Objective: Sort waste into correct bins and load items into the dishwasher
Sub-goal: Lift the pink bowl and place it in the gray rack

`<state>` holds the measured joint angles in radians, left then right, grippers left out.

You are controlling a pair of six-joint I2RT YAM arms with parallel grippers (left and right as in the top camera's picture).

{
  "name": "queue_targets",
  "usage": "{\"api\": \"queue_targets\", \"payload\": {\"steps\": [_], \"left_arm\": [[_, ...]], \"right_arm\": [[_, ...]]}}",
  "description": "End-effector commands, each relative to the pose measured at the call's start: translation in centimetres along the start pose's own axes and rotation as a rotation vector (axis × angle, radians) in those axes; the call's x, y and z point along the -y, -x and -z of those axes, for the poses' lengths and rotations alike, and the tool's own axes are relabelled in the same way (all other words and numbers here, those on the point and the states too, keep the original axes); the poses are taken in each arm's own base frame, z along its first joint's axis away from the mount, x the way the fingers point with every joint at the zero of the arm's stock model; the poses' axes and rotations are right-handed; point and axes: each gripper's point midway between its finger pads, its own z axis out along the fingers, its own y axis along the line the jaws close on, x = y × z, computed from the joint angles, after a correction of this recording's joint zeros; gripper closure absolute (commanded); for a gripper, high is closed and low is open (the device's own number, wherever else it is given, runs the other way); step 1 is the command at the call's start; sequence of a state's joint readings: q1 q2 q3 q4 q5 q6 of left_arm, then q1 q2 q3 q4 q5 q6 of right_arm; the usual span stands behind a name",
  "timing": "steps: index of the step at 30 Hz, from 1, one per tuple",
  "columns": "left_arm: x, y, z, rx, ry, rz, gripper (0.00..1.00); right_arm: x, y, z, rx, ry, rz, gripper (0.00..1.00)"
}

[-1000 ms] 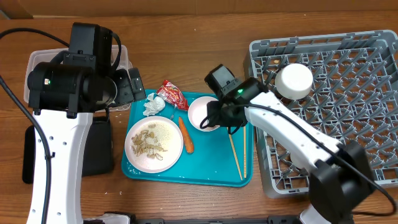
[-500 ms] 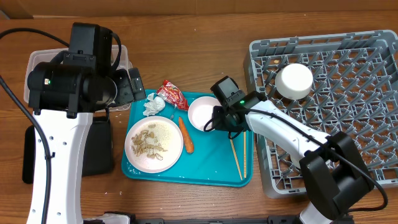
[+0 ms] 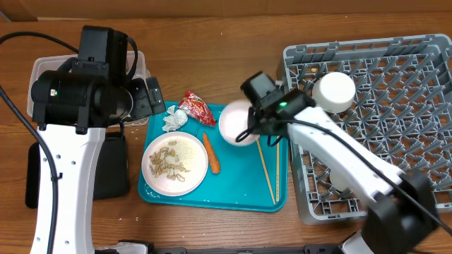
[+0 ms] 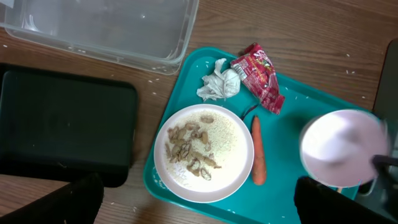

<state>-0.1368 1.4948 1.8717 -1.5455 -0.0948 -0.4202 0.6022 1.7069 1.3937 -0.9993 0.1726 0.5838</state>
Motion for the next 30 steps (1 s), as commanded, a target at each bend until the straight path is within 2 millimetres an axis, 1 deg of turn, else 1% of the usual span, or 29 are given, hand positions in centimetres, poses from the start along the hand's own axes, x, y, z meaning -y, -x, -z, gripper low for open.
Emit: {"api": "queue_targets", "payload": {"steps": [1, 2, 4, 5, 7, 9, 11, 14, 18, 19, 21, 24, 27, 30], "left_arm": [[-0.1, 0.4, 0.0, 0.008, 0.005, 0.020, 0.00], [-0.1, 0.4, 0.0, 0.008, 0.005, 0.020, 0.00], [-0.1, 0.4, 0.0, 0.008, 0.005, 0.020, 0.00], [-0.1, 0.4, 0.0, 0.008, 0.005, 0.020, 0.00], [-0.1, 0.4, 0.0, 0.008, 0.005, 0.020, 0.00], [-0.1, 0.4, 0.0, 0.008, 0.005, 0.020, 0.00], [-0.1, 0.4, 0.0, 0.008, 0.005, 0.020, 0.00], [-0.1, 0.4, 0.0, 0.008, 0.005, 0.020, 0.00], [-0.1, 0.4, 0.0, 0.008, 0.005, 0.020, 0.00], [-0.1, 0.4, 0.0, 0.008, 0.005, 0.020, 0.00], [-0.1, 0.4, 0.0, 0.008, 0.005, 0.020, 0.00], [-0.1, 0.4, 0.0, 0.008, 0.005, 0.020, 0.00], [-0.1, 0.3, 0.0, 0.008, 0.005, 0.020, 0.00], [-0.1, 0.4, 0.0, 0.008, 0.005, 0.020, 0.00]], "right_arm": [[3.2, 5.6, 7.5, 0.314, -0.133, -0.035, 0.96], [4.8, 6.5, 8.9, 0.383, -0.215, -0.047, 0.96], [8.8, 7.9, 11.5, 0.515, -0.425, -0.070, 0.96], [11.0, 8.6, 13.1, 0.582, -0.560, -0.078, 0.96], [16.2, 9.8, 17.5, 0.728, -0.908, -0.102, 0.96], [19.0, 10.2, 19.5, 0.779, -1.077, -0.138, 0.96], [21.5, 10.4, 20.5, 0.780, -1.181, -0.181, 0.96], [25.4, 10.3, 20.2, 0.726, -1.232, -0.278, 0.96], [30.9, 9.4, 19.7, 0.632, -1.295, -0.402, 0.96], [33.1, 9.0, 19.3, 0.599, -1.305, -0.463, 0.96], [35.0, 8.6, 18.3, 0.552, -1.303, -0.505, 0.96], [36.6, 8.2, 16.1, 0.474, -1.289, -0.524, 0.96], [36.9, 8.4, 13.5, 0.410, -1.290, -0.494, 0.96], [36.8, 9.1, 10.9, 0.345, -1.302, -0.417, 0.96]]}}
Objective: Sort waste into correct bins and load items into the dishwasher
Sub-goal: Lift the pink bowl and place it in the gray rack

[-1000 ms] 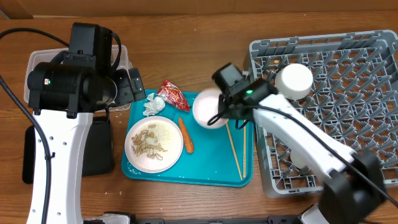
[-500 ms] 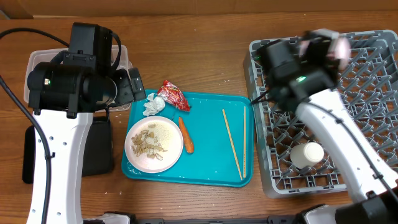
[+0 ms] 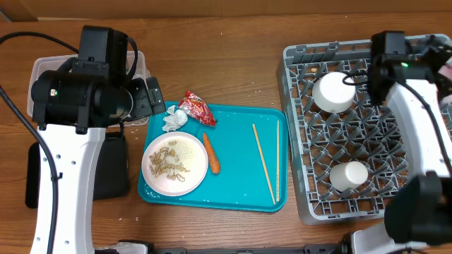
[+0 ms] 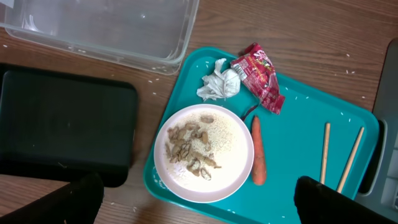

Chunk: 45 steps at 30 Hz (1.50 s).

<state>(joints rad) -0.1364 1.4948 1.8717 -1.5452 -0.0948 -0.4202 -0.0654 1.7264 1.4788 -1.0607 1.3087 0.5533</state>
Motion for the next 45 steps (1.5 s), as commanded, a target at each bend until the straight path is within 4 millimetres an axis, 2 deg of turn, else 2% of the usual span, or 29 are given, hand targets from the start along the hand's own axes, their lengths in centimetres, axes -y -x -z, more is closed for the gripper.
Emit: {"api": "queue_targets", "payload": {"steps": [1, 6, 9, 17, 23, 25, 26, 28, 29, 34, 38, 42, 45], "left_arm": [[-0.1, 0.3, 0.0, 0.008, 0.005, 0.019, 0.00], [-0.1, 0.3, 0.0, 0.008, 0.005, 0.019, 0.00], [-0.1, 0.3, 0.0, 0.008, 0.005, 0.019, 0.00], [-0.1, 0.3, 0.0, 0.008, 0.005, 0.019, 0.00], [-0.1, 0.3, 0.0, 0.008, 0.005, 0.019, 0.00], [-0.1, 0.3, 0.0, 0.008, 0.005, 0.019, 0.00], [-0.1, 0.3, 0.0, 0.008, 0.005, 0.019, 0.00], [-0.1, 0.3, 0.0, 0.008, 0.005, 0.019, 0.00], [-0.1, 0.3, 0.0, 0.008, 0.005, 0.019, 0.00], [-0.1, 0.3, 0.0, 0.008, 0.005, 0.019, 0.00], [-0.1, 0.3, 0.0, 0.008, 0.005, 0.019, 0.00], [-0.1, 0.3, 0.0, 0.008, 0.005, 0.019, 0.00], [0.1, 0.3, 0.1, 0.007, 0.002, 0.013, 0.00]], "right_arm": [[-3.6, -1.5, -0.5, -0.012, 0.013, 0.124, 0.96], [-6.6, -2.4, -1.6, 0.014, -0.028, 0.258, 0.96], [-7.6, -2.9, -1.4, 0.016, -0.020, 0.284, 0.96], [-9.3, -2.9, 0.5, 0.050, 0.032, 0.286, 0.96], [-10.5, -3.1, 3.1, 0.088, 0.081, 0.330, 0.94], [-10.8, -3.2, 3.8, 0.100, 0.094, 0.354, 0.84], [-11.0, -3.3, 4.3, 0.104, 0.103, 0.373, 0.68], [-11.2, -3.7, 5.3, 0.115, 0.117, 0.412, 0.48], [-11.2, -3.9, 5.8, 0.122, 0.124, 0.435, 0.41], [-11.8, -4.4, 9.0, 0.147, 0.204, 0.443, 0.31], [-11.6, -4.0, 12.5, 0.107, 0.373, 0.380, 0.30], [-10.6, -3.2, 17.9, 0.035, 0.652, 0.326, 0.29], [-9.6, -3.6, 22.6, -0.060, 0.926, 0.307, 0.29]]}}
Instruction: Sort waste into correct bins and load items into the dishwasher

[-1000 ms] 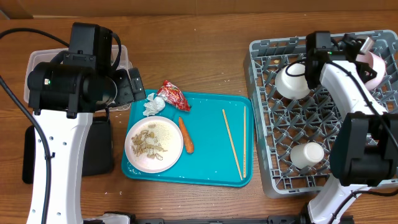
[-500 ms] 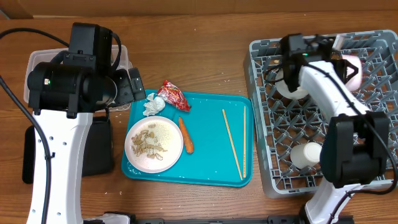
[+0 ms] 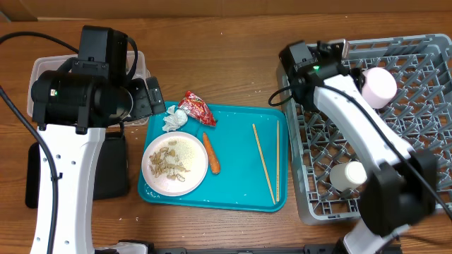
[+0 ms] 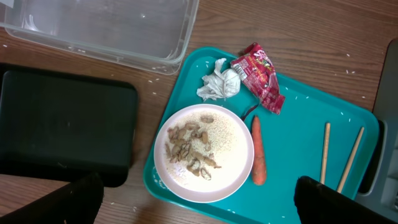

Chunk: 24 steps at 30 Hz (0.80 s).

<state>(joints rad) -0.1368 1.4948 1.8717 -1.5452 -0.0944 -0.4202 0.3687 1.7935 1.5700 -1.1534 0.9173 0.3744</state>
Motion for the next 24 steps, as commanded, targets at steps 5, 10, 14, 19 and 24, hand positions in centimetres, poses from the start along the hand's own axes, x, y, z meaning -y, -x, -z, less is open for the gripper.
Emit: {"api": "queue_targets", "payload": {"steps": [5, 10, 14, 19, 24], "left_arm": [[0.0, 0.3, 0.1, 0.008, 0.003, 0.014, 0.00], [0.0, 0.3, 0.1, 0.008, 0.003, 0.014, 0.00], [0.0, 0.3, 0.1, 0.008, 0.003, 0.014, 0.00], [0.0, 0.3, 0.1, 0.008, 0.003, 0.014, 0.00], [0.0, 0.3, 0.1, 0.008, 0.003, 0.014, 0.00]], "right_arm": [[-4.0, -0.6, 14.1, -0.086, 0.860, -0.135, 0.29], [-5.2, -4.1, 17.9, -0.253, 1.079, -0.062, 0.32], [-6.3, -8.2, 17.5, -0.384, 1.060, 0.023, 0.38], [-9.4, -13.5, 16.2, -0.466, 1.027, 0.139, 0.46], [-13.2, -18.6, 14.2, -0.460, 1.022, 0.232, 0.60]]}}
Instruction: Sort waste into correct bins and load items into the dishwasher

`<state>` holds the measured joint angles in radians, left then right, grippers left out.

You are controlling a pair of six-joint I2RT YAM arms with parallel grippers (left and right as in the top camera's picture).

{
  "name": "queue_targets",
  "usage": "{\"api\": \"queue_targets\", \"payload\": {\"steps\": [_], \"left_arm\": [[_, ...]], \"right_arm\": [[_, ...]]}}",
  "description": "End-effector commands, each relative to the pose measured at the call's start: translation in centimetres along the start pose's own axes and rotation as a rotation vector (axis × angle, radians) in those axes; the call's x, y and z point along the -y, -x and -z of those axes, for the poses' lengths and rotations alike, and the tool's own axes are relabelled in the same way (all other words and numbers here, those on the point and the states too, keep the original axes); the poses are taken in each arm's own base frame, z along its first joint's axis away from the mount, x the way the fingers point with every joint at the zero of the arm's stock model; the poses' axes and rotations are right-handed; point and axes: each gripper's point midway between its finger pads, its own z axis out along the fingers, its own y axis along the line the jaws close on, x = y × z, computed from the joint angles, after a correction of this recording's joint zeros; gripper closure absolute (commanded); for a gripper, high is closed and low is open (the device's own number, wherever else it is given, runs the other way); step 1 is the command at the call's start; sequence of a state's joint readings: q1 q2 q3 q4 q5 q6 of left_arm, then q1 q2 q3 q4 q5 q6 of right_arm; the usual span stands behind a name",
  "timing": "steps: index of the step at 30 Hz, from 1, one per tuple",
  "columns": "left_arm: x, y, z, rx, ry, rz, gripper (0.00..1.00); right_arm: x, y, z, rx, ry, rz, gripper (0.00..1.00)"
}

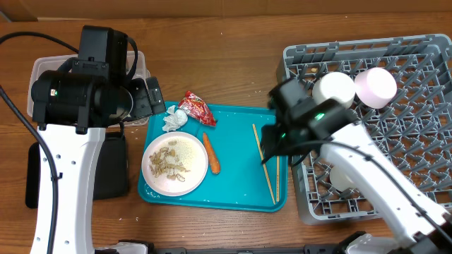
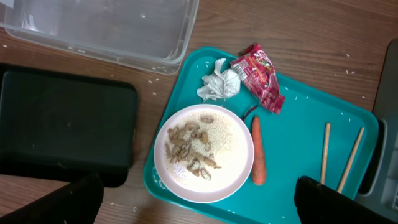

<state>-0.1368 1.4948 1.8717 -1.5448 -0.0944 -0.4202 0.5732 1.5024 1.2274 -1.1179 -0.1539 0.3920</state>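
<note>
A teal tray (image 1: pixel 233 187) holds a white plate of food scraps (image 1: pixel 175 164), a carrot (image 1: pixel 211 154), a red wrapper (image 1: pixel 196 109), a crumpled tissue (image 1: pixel 172 121) and two chopsticks (image 1: pixel 269 182). My right gripper (image 1: pixel 268 144) hangs over the upper ends of the chopsticks; its jaws are hidden under the arm. A pink bowl (image 1: pixel 375 86) and a white cup (image 1: pixel 333 90) sit at the back of the grey dish rack (image 1: pixel 417 134). My left gripper (image 2: pixel 205 202) is wide open above the plate (image 2: pixel 204 152), holding nothing.
A clear plastic container (image 2: pixel 106 28) and a black bin (image 2: pixel 62 127) stand left of the tray. A second white cup (image 1: pixel 341 182) sits in the rack's front, partly behind my right arm. The rack's left wall runs right beside the tray's right edge.
My right arm has left the rack's back left corner and now hangs over the right side of the tray, above the chopsticks. The pink bowl stays in the rack. The left arm is unmoved.
My right gripper first held the pink bowl over the tray. Then the bowl was gone from the tray and the arm was over the rack's far side. Later the bowl lay at the rack's back beside the white cup. Now the arm is over the chopsticks.
</note>
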Motion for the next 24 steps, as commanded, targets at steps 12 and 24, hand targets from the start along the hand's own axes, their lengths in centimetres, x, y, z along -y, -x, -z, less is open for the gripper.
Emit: {"api": "queue_targets", "payload": {"steps": [12, 24], "left_arm": [[0.0, 0.3, 0.1, 0.007, 0.003, 0.014, 0.00], [0.0, 0.3, 0.1, 0.007, 0.003, 0.014, 0.00]], "right_arm": [[3.6, -2.8, -8.8, 0.048, -0.173, 0.092, 0.61], [4.8, -3.6, -13.1, -0.050, -0.222, 0.102, 0.81]]}}
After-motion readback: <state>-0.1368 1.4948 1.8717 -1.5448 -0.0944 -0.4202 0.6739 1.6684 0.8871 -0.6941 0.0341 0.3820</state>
